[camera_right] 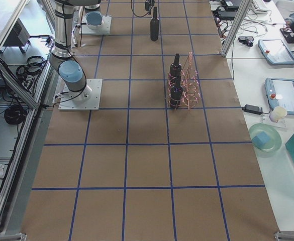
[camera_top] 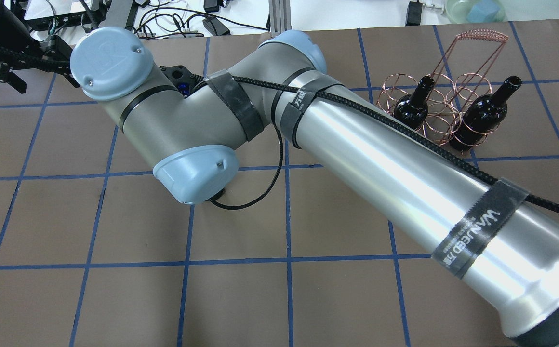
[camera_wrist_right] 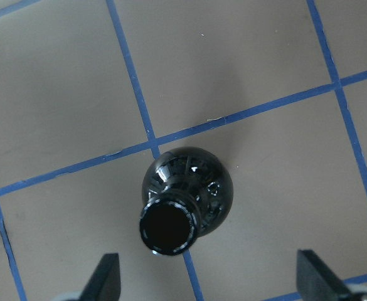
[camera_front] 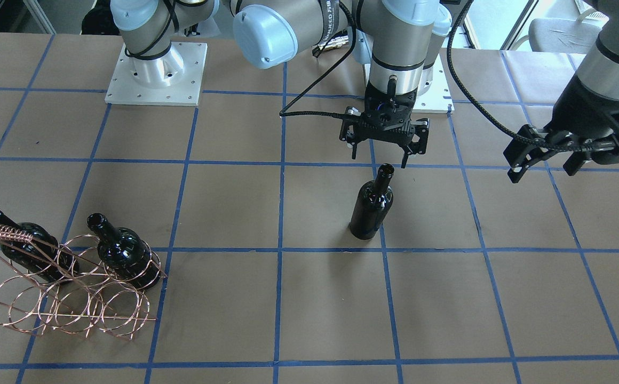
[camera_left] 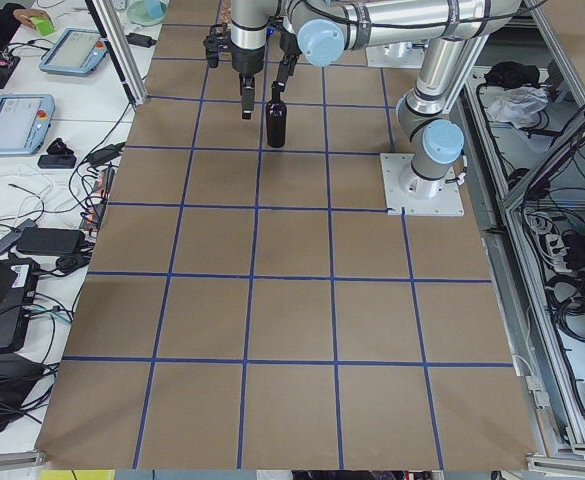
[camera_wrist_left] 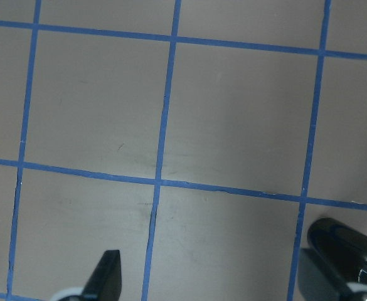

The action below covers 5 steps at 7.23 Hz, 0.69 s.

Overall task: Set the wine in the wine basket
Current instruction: 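Lower the right gripper over the standing bottle and grasp its neck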

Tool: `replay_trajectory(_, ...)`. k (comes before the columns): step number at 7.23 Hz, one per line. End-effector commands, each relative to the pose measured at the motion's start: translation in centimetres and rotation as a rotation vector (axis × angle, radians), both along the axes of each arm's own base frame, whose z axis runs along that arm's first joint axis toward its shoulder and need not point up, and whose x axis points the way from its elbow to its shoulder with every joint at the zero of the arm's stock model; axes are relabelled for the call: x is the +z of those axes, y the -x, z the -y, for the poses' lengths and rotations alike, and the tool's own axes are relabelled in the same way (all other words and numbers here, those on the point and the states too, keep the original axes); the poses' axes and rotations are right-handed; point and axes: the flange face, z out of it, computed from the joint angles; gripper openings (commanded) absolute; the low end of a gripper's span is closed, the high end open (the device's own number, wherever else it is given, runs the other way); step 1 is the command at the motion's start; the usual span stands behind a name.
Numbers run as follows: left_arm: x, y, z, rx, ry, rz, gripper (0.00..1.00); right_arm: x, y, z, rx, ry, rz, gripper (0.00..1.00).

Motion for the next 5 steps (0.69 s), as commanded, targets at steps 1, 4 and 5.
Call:
replay_trajectory(1,-0.1,-0.2,-0.5,0.006,-0.016,-0.004,1.0,-1.4,-0.5,0.7,0.007,0.015,-0.002,0.99)
replay_trajectory(4,0.4,-1.8,-1.2,0.039,-0.015,-0.002,1.0,-2.7,-0.6,1.3,0.003,0.025,0.001,0.9)
replay_trajectory(5,0.7,-1.8,-1.4,0.039,-0.013,-0.003,1.0,-2.6,-0.4,1.5,0.02,0.043,-0.02,0.85)
